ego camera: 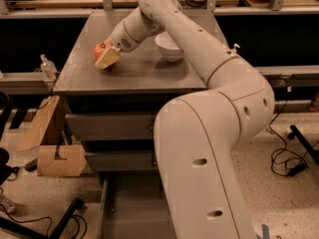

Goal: Pick apple from bottom drawer and place on counter

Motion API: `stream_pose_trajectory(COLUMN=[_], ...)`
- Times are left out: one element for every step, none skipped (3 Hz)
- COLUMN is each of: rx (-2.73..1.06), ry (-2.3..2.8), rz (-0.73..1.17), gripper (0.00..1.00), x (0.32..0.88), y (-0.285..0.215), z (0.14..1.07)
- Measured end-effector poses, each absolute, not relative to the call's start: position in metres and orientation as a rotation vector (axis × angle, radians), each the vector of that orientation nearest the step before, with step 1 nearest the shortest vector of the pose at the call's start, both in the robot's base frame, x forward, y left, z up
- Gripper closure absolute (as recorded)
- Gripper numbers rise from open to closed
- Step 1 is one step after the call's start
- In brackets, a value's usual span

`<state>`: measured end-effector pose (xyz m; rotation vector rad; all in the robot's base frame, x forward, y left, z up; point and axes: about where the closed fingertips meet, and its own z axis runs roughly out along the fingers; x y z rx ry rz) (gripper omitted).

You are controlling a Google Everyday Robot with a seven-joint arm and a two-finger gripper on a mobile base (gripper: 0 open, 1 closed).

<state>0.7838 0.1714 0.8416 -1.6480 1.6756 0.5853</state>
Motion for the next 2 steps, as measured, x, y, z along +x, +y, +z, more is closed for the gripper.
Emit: stream_pose_trajectory(rx=[-1.652,-1.652], ry=[1.676,1.676], rz=[0.590,0.590], gripper=[0.00,0.00], x=[0.7833,0.7833], y=[0.1742,0.1742], z=[0.8387,0.8387])
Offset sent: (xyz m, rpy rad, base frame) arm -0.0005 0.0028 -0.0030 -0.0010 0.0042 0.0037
